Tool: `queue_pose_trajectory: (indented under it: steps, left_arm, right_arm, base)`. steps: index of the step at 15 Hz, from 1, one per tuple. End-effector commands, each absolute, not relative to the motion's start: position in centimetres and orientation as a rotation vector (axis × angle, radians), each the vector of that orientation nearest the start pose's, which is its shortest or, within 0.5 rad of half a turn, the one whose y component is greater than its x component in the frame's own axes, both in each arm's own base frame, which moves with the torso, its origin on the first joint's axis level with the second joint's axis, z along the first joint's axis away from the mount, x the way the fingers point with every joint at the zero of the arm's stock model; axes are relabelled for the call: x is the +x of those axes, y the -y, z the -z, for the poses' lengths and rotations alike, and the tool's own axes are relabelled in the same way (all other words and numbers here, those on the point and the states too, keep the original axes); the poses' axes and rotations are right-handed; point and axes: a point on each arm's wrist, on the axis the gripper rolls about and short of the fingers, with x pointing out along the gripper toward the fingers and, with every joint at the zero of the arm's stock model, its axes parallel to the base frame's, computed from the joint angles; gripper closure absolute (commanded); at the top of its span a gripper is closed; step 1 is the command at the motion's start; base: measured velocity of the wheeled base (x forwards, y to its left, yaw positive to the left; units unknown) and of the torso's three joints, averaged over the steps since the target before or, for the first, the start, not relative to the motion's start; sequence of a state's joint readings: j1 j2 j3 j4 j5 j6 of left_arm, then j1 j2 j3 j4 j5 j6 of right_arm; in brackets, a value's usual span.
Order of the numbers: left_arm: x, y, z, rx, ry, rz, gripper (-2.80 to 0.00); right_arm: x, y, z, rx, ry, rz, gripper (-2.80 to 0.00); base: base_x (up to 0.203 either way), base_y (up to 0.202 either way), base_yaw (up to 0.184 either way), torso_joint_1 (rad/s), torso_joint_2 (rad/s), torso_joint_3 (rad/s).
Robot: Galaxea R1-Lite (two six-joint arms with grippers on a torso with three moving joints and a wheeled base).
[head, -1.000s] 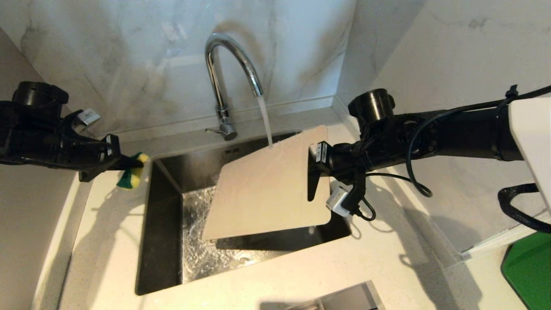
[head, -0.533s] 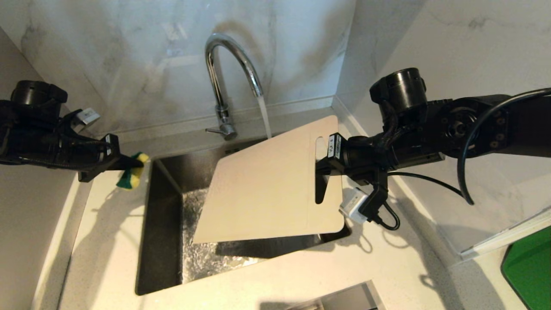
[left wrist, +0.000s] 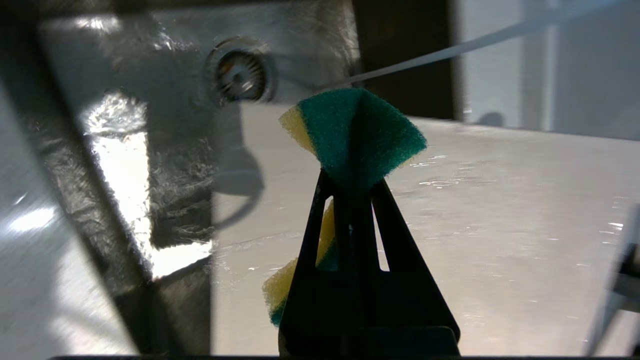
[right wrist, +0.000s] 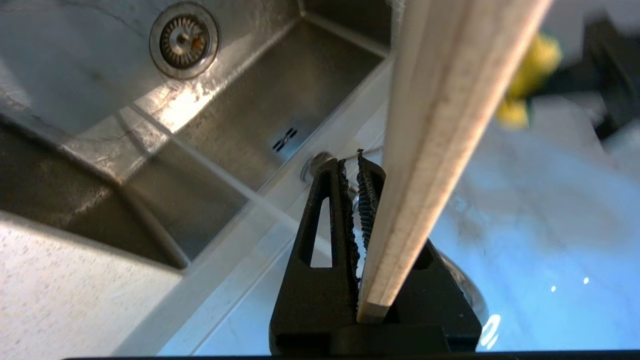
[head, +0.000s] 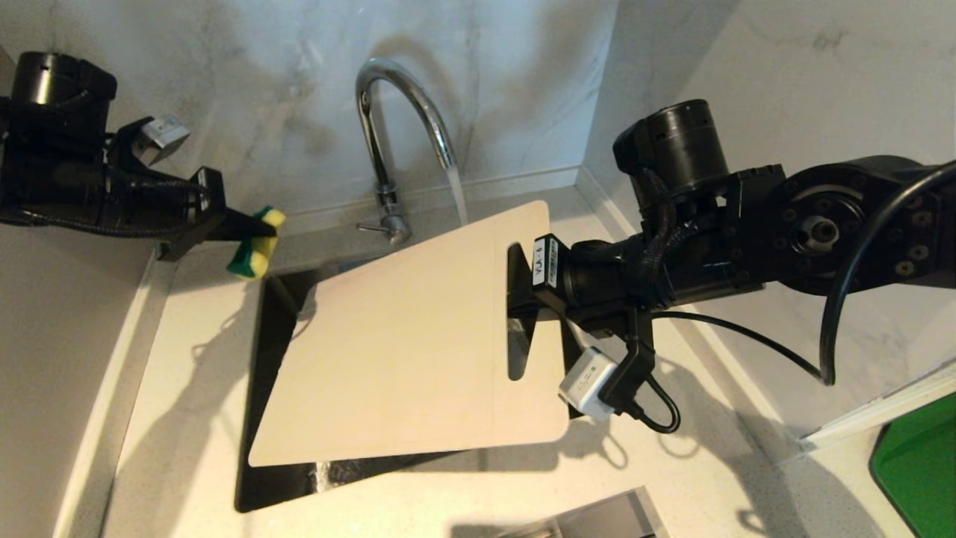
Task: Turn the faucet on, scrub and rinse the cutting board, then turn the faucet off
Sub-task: Scrub the cutting board underwater
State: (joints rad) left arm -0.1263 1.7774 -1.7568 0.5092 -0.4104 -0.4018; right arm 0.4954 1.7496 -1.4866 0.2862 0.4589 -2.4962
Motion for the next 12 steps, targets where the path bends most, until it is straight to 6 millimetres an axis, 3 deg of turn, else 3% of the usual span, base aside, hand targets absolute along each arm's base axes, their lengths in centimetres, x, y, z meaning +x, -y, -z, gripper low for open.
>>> queue_pose_trajectory:
  steps: [1,6,10,12]
  left_arm:
    - [31.2,8.1,-34.1,-0.421,-0.585,0.499,0.00]
    - [29.2,14.8,-34.1,-0.340,-0.623,0.613,0.00]
    - [29.3,17.7,-32.5,-0.309,-0.677,0.638,0.00]
    - [29.9,18.1,-31.7,-0.324,-0.708,0.614,0.00]
  right_arm:
    - [27.7,-17.3,-27.1,-2.193,0.954,-1.087,0.00]
    - [26.8,-18.7,-26.9,-2.175,1.001,-1.115,0.00]
    - [26.6,-19.5,-26.6,-2.161,1.021,-1.120,0.00]
    - [26.5,-19.5,-26.8,-2.161,1.027,-1.116,0.00]
  base:
    - [0.000,0.000,0.000,0.000,0.00,0.000]
    - [0.000,0.000,0.000,0.000,0.00,0.000]
    - [0.000,0.000,0.000,0.000,0.00,0.000]
    - [0.000,0.000,0.000,0.000,0.00,0.000]
